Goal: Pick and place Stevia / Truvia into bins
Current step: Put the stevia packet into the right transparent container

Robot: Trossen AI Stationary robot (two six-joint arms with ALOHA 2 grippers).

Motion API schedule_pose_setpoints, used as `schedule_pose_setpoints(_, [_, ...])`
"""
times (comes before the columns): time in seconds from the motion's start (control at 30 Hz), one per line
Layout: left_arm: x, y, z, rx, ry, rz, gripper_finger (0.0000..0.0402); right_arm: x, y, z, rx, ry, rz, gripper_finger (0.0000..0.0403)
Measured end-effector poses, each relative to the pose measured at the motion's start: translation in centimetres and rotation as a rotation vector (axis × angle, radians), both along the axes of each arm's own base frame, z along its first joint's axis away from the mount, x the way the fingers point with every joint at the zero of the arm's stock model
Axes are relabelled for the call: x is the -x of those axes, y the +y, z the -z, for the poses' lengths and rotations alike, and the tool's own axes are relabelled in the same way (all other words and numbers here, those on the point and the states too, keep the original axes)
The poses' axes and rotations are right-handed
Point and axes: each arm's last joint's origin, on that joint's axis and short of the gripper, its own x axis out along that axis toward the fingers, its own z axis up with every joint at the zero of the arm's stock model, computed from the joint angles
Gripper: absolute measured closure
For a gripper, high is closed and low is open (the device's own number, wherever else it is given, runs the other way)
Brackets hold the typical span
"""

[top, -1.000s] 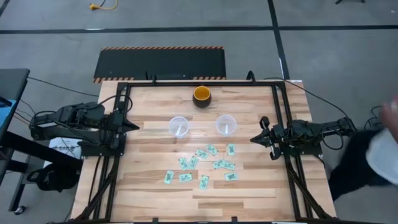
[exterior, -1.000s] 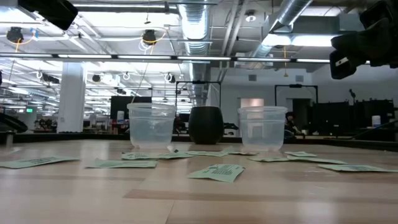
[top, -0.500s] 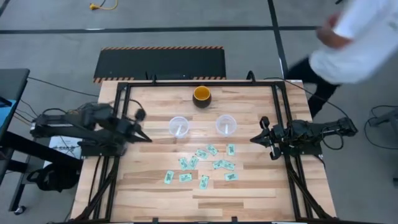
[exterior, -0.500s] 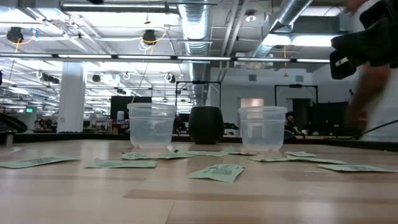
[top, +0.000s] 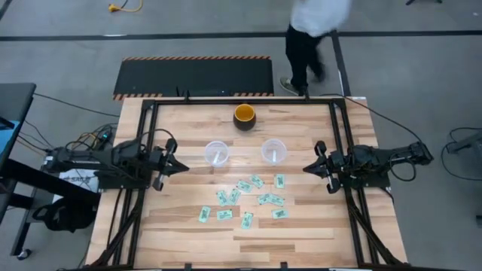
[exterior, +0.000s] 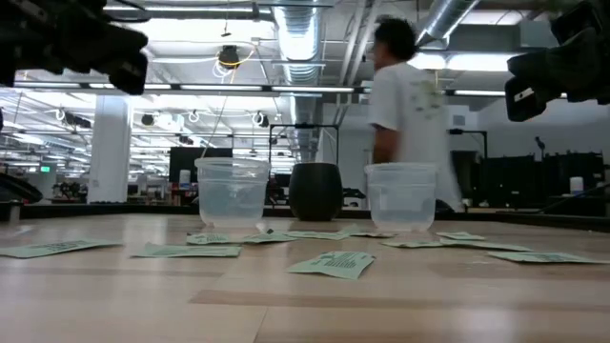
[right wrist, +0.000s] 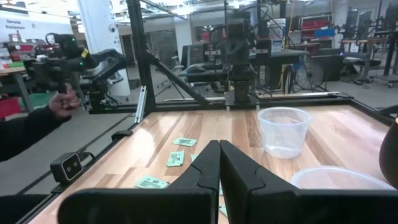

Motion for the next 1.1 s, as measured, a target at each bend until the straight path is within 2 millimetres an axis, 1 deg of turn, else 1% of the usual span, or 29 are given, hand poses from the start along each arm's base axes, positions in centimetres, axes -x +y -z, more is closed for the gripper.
schedule_pose_setpoints(0.13, [0.9, 0.0, 0.8, -0.005, 0.023, -0.003, 0.0401, 0.0, 0.0, 0.0, 0.000, 0.000, 0.000, 0.0403])
schedule_pose_setpoints(0.3, [1.6, 0.0, 2.2, -0.007, 0.086, -0.006, 0.0401, 0.0, 0.0, 0.0, 0.000, 0.000, 0.000, 0.0403])
schedule_pose_setpoints(0.43, [1.6, 0.1, 2.4, -0.014, 0.103, -0.026, 0.0401, 0.0, 0.0, 0.0, 0.000, 0.000, 0.000, 0.0403])
schedule_pose_setpoints(0.7, [1.6, 0.1, 2.4, -0.084, 0.096, -0.047, 0.0401, 0.0, 0.0, 0.0, 0.000, -0.001, 0.001, 0.0403])
schedule_pose_setpoints(1.1, [1.6, 0.1, 2.5, -0.102, 0.101, -0.047, 0.0401, 0.0, 0.0, 0.0, 0.000, 0.000, 0.001, 0.0403])
